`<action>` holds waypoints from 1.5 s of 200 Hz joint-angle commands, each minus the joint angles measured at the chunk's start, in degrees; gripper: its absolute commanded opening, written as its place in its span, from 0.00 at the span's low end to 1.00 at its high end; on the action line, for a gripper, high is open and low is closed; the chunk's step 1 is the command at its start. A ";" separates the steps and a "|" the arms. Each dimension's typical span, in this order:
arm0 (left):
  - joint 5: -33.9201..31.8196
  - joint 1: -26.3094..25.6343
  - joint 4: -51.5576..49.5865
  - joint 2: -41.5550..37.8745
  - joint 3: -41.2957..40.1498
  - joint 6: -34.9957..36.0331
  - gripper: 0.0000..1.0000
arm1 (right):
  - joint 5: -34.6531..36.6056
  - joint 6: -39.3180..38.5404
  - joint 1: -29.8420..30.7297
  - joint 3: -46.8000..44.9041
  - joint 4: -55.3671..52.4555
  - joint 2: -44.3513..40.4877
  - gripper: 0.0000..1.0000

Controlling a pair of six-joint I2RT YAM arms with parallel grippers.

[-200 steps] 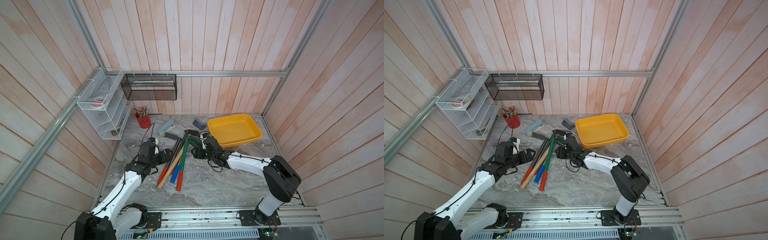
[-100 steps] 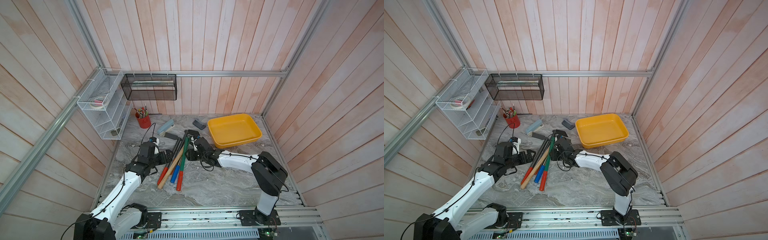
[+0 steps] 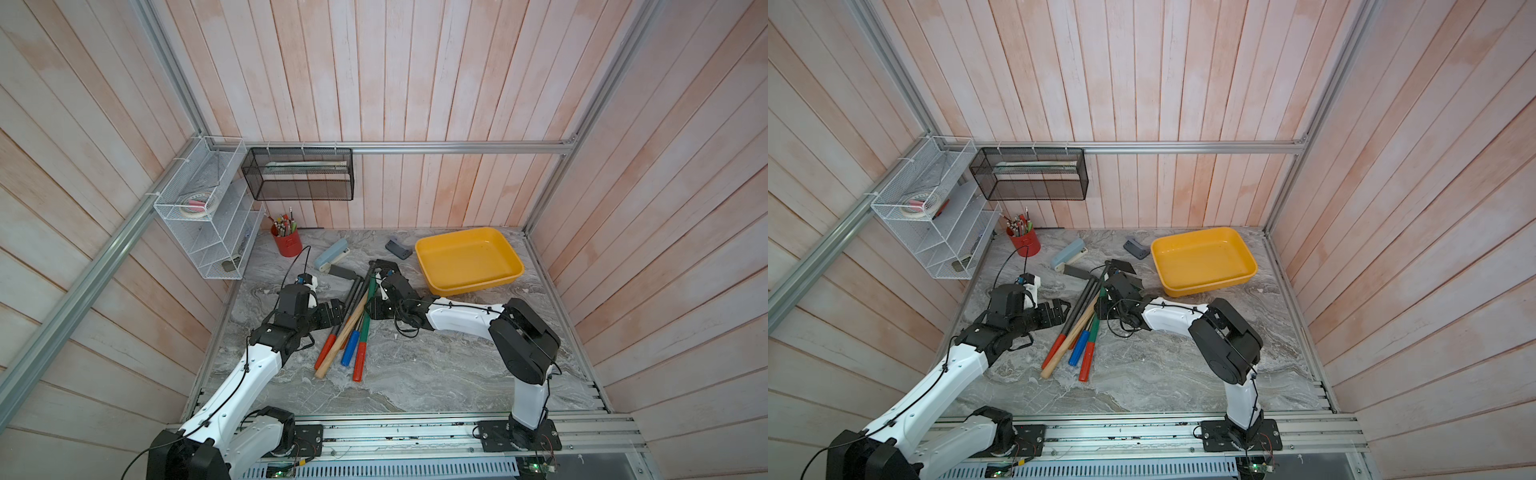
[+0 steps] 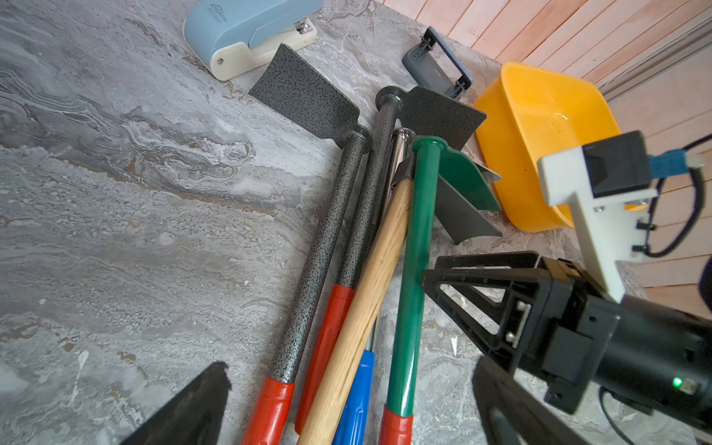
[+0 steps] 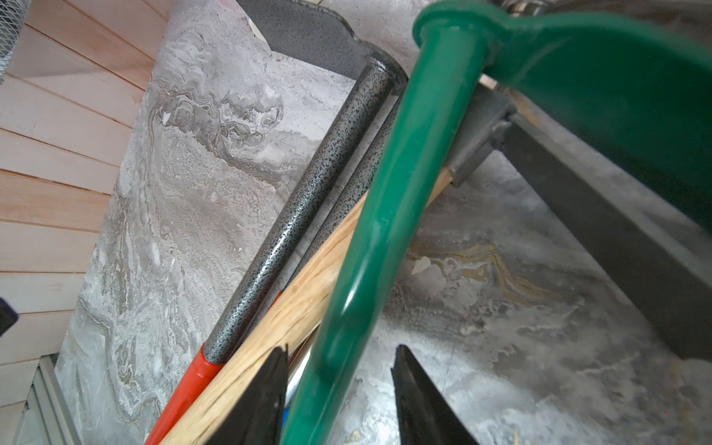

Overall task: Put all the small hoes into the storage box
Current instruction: Pick up the hoe from the center of the board.

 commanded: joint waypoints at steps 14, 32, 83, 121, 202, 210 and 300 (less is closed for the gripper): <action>-0.73 -0.14 0.51 0.01 0.41 1.12 1.00 | -0.91 0.79 0.38 3.53 -3.24 3.28 0.46; -0.76 -0.16 0.72 0.02 0.36 1.07 1.00 | -1.00 0.94 0.42 4.42 -3.62 4.16 0.46; -0.66 -0.14 0.81 0.04 0.31 1.00 1.00 | -1.13 1.49 0.38 6.06 -4.45 5.97 0.42; -0.38 -0.14 0.84 0.08 0.40 1.04 1.00 | -1.00 1.95 0.38 6.76 -4.89 7.08 0.41; -0.29 -0.05 0.94 0.11 0.36 0.97 1.00 | -1.46 2.85 0.39 7.48 -4.69 8.53 0.39; -0.32 -0.07 0.94 0.16 0.35 0.98 1.00 | -1.43 2.98 0.41 7.48 -4.63 8.63 0.39; -0.36 -0.06 1.12 0.22 0.31 0.91 1.00 | -1.32 3.93 0.34 6.43 -3.37 8.46 0.24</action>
